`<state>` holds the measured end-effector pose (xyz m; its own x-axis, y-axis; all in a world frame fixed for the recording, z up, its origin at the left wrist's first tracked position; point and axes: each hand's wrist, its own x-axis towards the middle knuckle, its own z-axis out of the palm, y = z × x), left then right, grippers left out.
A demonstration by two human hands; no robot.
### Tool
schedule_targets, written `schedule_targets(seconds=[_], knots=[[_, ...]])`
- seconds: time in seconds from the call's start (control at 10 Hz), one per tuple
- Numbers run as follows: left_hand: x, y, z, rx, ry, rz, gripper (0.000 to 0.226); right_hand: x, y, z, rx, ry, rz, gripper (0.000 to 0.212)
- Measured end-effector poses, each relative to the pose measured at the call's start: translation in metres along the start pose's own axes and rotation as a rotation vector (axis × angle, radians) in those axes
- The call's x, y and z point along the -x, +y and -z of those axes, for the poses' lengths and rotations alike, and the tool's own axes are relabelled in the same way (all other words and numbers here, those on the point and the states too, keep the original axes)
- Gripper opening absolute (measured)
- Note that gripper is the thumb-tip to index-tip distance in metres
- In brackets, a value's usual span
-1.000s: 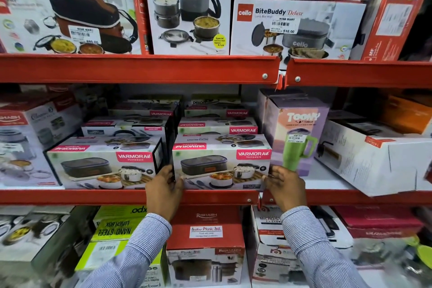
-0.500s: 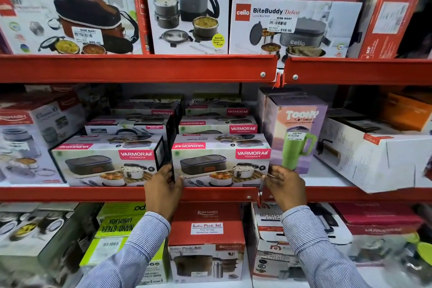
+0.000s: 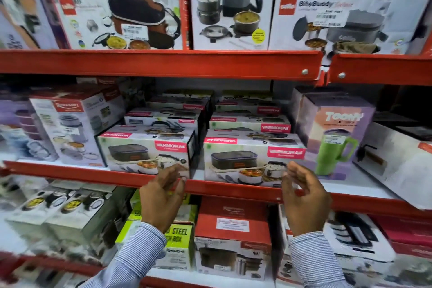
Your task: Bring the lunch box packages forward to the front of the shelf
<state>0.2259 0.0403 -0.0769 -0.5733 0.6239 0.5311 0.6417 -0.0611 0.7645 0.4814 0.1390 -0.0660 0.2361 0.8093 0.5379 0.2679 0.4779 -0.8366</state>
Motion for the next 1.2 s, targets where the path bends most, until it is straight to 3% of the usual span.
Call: schedule_targets(seconds=[0.1,0.2,0.3,0.4,0.6,0.9,1.2], knots=[[-0.008,-0.028,0.037,0.078,0.091,0.028,0.023,0.034,-0.028,-0.039,-0.041,-0.127,0.077,0.024],[-0.025,-0.054,0.068,0.112,0.226,0.071,0.019,0.062,-0.045,-0.083,-0.086,-0.301,0.050,0.027],[-0.045,-0.085,0.098,0.086,0.314,0.050,0.021,0.084,-0.053,-0.127,-0.052,-0.371,0.030,0.032],[-0.065,-0.123,0.116,0.035,0.271,0.065,0.033,0.100,-0.059,-0.160,-0.052,-0.366,-0.050,0.040],[-0.086,-0.156,0.126,-0.010,0.020,0.041,0.057,0.114,-0.067,-0.187,0.157,-0.266,-0.108,0.047],[-0.101,-0.161,0.129,0.028,-0.021,0.051,0.044,0.108,-0.068,-0.194,0.280,-0.261,-0.132,0.044],[-0.096,-0.150,0.134,0.066,-0.003,0.060,0.049,0.106,-0.069,-0.194,0.228,-0.238,-0.146,0.045]])
